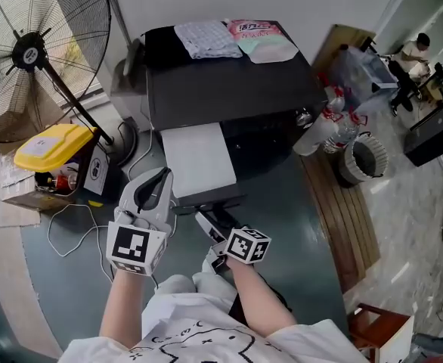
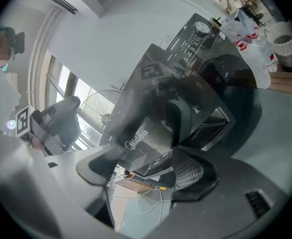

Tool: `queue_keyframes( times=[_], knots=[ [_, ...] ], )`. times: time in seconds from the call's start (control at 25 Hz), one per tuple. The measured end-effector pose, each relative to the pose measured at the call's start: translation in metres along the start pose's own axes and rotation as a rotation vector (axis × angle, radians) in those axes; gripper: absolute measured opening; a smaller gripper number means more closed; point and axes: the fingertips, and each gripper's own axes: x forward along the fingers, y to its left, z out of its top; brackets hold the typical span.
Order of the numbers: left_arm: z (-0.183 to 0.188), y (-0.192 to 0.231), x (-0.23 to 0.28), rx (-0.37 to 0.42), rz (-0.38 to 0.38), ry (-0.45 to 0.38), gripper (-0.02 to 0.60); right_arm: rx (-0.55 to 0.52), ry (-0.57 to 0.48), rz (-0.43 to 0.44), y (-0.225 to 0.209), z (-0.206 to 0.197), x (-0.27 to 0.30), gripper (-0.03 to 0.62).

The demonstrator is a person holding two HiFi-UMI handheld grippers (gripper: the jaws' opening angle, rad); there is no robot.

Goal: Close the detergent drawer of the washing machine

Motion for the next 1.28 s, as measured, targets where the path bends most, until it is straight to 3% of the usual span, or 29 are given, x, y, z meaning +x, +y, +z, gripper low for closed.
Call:
queue_keyframes(
  times=[0.36,1.04,1.28],
  knots=[
    [-0.005,-0.002,-0.006,0.000,0.006,0.013,0.015,0.019,-0.041,-0.005,0.000,0.004,0.000,0.333],
    [-0.014,0.028,0.003,0.000,-0.022,0.025,0.015,0.017,-0.095,-0.018,0.000,0.023,0.029,0.333],
    [-0.013,0.047,0.011,-0.009,0.000,0.021,0.015,0.018,-0.103,-0.017,0.000,0.030,0.040,0.333]
  ],
)
